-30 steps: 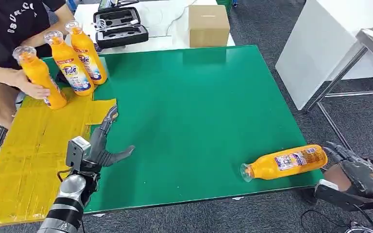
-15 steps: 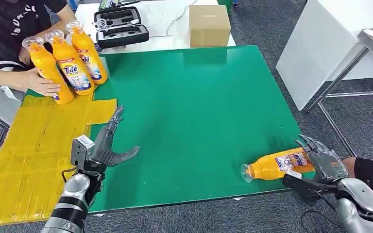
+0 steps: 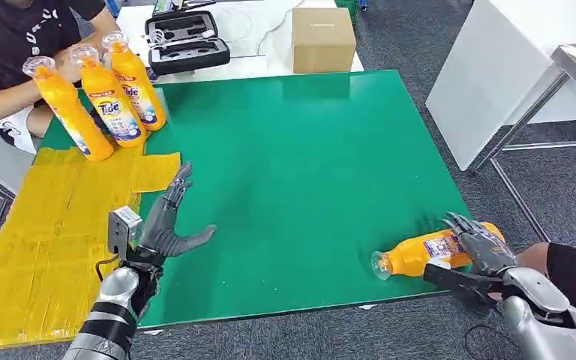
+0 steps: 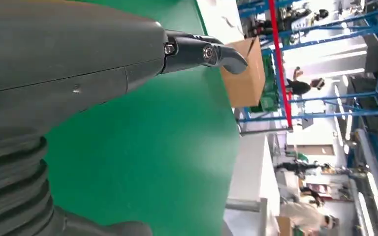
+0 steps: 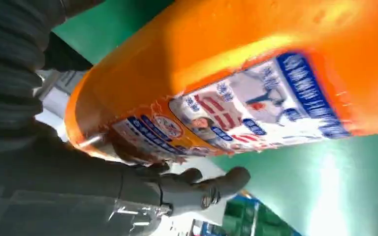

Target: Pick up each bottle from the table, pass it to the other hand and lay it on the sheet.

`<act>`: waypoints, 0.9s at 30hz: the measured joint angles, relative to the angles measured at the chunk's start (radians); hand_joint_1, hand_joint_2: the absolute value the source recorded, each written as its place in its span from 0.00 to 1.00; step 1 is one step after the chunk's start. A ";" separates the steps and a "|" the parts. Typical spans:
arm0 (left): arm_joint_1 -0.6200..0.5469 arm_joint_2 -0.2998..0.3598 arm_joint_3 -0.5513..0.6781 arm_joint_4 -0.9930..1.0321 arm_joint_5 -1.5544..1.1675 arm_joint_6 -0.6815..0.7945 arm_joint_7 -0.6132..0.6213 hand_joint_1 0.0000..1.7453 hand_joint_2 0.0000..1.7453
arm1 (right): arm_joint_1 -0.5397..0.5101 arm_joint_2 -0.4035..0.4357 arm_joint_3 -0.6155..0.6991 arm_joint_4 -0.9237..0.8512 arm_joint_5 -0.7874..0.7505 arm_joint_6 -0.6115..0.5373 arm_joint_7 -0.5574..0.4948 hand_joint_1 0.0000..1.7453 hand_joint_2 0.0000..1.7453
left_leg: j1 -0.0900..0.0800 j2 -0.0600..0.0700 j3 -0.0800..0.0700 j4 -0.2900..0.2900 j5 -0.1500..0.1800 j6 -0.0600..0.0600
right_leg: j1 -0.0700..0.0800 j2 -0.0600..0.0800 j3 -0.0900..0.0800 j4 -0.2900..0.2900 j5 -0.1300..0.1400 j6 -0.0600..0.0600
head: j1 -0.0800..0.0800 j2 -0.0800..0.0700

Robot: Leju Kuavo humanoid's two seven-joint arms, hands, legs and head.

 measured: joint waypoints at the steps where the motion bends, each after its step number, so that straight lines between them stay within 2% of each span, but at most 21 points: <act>1: 0.000 0.000 0.000 0.002 0.007 -0.008 -0.002 0.00 1.00 | -0.007 -0.019 0.010 0.006 -0.007 0.029 0.012 1.00 1.00 | 0.000 0.000 0.000 0.000 0.000 0.000 | 0.000 0.000 0.000 0.000 0.000 0.000 | 0.000 0.000; 4: 0.001 0.003 0.000 0.011 0.017 -0.018 -0.008 0.00 1.00 | -0.025 -0.097 0.049 0.014 -0.051 0.140 0.034 1.00 1.00 | 0.000 -0.005 0.000 0.000 0.001 0.001 | 0.000 -0.003 0.002 0.000 -0.001 0.001 | 0.001 0.000; 7: 0.002 0.007 0.000 0.016 0.019 -0.019 -0.009 0.00 1.00 | -0.028 -0.143 0.071 0.018 -0.064 0.163 0.035 1.00 1.00 | -0.001 -0.005 0.000 0.000 0.001 0.001 | 0.000 -0.003 0.003 0.000 -0.002 0.002 | 0.001 0.000; 19: 0.001 0.010 0.000 0.039 0.027 -0.016 -0.010 0.00 1.00 | -0.050 -0.198 0.136 0.023 -0.090 0.194 0.055 1.00 1.00 | 0.000 -0.005 0.001 0.000 0.001 0.001 | 0.000 -0.003 0.003 0.000 -0.002 0.002 | 0.000 0.000; 22: 0.001 0.010 0.000 0.040 0.028 -0.006 -0.010 0.00 1.00 | -0.052 -0.201 0.148 0.025 -0.090 0.169 0.055 1.00 1.00 | 0.000 -0.005 0.001 0.000 0.001 0.001 | 0.000 -0.003 0.004 0.000 -0.002 0.002 | 0.001 0.000; 25: 0.003 0.010 0.000 0.040 0.027 0.002 -0.006 0.00 1.00 | -0.062 -0.169 0.156 0.035 -0.055 0.045 0.054 1.00 1.00 | 0.000 -0.004 0.001 0.000 0.000 0.001 | 0.000 -0.003 0.004 0.000 -0.001 0.002 | 0.001 0.000; 27: 0.003 0.010 0.000 0.040 0.027 0.002 -0.006 0.00 1.00 | -0.062 -0.169 0.156 0.035 -0.055 0.045 0.054 1.00 1.00 | 0.000 -0.004 0.001 0.000 0.000 0.001 | 0.000 -0.003 0.004 0.000 -0.001 0.002 | 0.001 0.000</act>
